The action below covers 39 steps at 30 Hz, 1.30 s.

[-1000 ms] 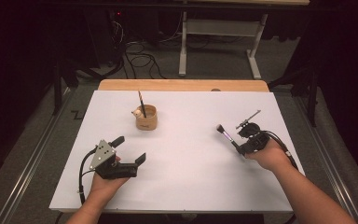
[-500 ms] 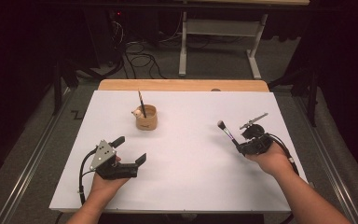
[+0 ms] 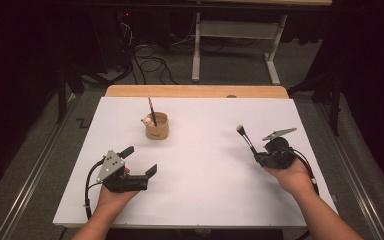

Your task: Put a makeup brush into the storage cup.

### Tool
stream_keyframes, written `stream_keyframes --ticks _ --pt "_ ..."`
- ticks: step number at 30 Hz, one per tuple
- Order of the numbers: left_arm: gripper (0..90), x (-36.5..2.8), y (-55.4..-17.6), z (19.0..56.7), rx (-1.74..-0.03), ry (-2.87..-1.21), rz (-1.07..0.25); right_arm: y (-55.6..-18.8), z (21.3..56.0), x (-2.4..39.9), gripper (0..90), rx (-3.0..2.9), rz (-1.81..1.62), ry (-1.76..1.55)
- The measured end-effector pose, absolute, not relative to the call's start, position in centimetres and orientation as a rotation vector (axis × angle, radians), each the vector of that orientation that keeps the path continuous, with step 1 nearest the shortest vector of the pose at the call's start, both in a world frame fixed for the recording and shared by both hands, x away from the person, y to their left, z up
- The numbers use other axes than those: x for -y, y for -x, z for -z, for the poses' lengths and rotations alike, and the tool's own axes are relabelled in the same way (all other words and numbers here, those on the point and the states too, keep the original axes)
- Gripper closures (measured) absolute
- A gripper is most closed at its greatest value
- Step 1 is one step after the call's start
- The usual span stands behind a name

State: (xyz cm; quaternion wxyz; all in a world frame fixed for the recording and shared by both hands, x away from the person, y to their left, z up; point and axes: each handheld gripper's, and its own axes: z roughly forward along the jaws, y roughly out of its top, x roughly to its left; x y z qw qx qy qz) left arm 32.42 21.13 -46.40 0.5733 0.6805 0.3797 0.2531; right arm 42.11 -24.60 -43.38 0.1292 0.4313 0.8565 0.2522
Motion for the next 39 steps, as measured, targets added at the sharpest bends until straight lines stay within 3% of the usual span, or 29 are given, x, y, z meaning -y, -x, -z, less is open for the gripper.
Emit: stream_keyframes --ticks 39 --pt "0.4 -21.0 -32.8 47.1 -0.938 -1.602 -0.575 -39.0 45.3 26.6 80.9 -2.034 -1.243 -1.243"
